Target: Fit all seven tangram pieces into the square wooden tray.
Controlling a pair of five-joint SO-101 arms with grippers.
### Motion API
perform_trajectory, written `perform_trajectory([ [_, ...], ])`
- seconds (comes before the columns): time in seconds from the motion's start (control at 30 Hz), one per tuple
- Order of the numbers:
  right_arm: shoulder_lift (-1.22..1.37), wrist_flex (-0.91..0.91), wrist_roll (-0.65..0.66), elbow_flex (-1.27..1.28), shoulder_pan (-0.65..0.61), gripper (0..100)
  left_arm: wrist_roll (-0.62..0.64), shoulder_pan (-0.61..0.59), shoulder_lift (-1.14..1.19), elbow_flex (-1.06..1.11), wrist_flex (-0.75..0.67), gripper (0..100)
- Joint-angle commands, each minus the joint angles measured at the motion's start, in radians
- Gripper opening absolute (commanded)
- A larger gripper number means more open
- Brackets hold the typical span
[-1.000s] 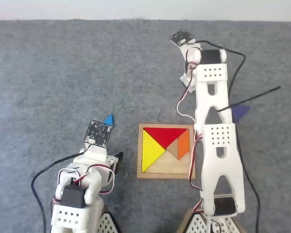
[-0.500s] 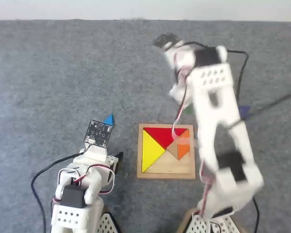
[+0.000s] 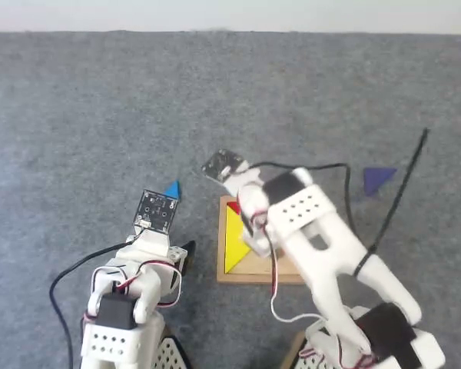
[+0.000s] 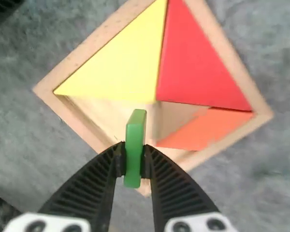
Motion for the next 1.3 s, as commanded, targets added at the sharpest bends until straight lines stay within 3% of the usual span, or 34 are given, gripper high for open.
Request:
perform_trajectory([
  [0.0,-0.051,-0.059,-0.186,0.035,-0.079,0.6,-0.002,0.005,-0.008,-0.007,-0.005,21],
  [0.5,-0.050,-0.074,-0.229,0.052,-0.130,0.6,-0.002,0.005,-0.008,-0.007,-0.005,21],
  [0.7,-0.050,-0.074,-0.035,0.054,-0.125,0.6,-0.002,0.005,-0.008,-0.007,-0.005,21],
  [0.87,-0.061,-0.071,-0.014,0.052,-0.130,0.8,-0.002,0.005,-0.008,-0.007,-0.005,21],
  [1.17,-0.061,-0.067,-0.087,0.069,-0.131,18.8,-0.002,0.005,-0.008,-0.007,-0.005,21],
  [1.27,-0.061,-0.070,-0.091,0.069,-0.128,20.5,-0.002,0.005,-0.008,-0.007,-0.005,21],
])
